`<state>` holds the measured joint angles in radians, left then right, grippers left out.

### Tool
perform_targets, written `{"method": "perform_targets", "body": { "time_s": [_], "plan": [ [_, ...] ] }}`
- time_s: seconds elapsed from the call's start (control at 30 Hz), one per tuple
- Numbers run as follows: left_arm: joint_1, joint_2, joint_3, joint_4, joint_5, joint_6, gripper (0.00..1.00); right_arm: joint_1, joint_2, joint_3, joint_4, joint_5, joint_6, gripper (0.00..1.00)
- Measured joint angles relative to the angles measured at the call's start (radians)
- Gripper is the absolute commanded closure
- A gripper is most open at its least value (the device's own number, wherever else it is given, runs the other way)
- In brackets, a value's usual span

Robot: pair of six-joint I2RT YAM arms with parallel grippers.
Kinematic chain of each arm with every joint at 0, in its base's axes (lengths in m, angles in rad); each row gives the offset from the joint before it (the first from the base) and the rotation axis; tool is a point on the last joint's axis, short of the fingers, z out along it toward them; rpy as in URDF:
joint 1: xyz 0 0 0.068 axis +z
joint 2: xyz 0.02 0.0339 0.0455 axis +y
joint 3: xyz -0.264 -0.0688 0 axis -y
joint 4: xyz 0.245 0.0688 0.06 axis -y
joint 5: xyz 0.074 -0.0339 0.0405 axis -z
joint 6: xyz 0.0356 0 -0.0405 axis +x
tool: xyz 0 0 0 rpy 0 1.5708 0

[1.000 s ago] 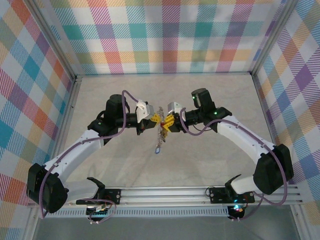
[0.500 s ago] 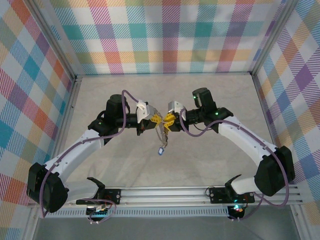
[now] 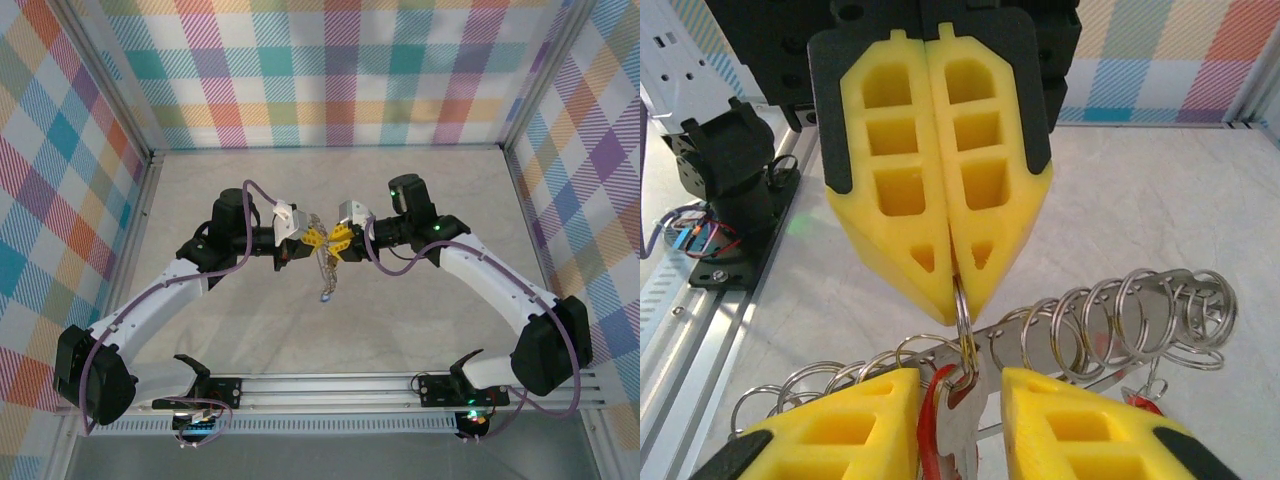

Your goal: Put the keys on the keyring

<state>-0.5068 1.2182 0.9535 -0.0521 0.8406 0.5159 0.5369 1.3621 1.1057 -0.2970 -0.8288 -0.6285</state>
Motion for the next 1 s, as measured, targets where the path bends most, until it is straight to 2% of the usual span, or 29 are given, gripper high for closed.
{"method": "perform_targets", "body": {
  "time_s": [0.2,0.43,0.57,0.7,0.77,0.87,1.0],
  "plan": [
    [0.000,0.011,0.000,0.003,0.016,0.000,1.00,0.000,0.021,0.000,0.012,-0.037,0.000,0.83],
    [0.000,0.020,0.000,0.018,0.023,-0.018,1.00,0.000,0.046,0.001,0.041,-0.072,0.021,0.85],
    [-0.001,0.026,0.000,0.035,0.027,-0.030,1.00,0.000,0.051,0.001,0.058,-0.073,0.032,0.94],
    [-0.002,0.026,0.002,0.007,0.018,-0.005,1.00,0.001,0.051,0.007,0.031,-0.055,0.015,0.98],
    [-0.003,0.026,0.013,-0.039,0.008,0.029,0.94,0.004,0.051,0.012,0.002,-0.039,-0.002,0.99],
    [-0.005,0.025,0.037,-0.130,-0.016,0.083,0.79,0.013,0.051,0.019,-0.037,-0.015,-0.028,1.00],
    [-0.006,0.026,0.073,-0.270,-0.079,0.134,0.77,0.014,0.051,0.039,-0.101,0.025,-0.061,1.00]
  ]
}}
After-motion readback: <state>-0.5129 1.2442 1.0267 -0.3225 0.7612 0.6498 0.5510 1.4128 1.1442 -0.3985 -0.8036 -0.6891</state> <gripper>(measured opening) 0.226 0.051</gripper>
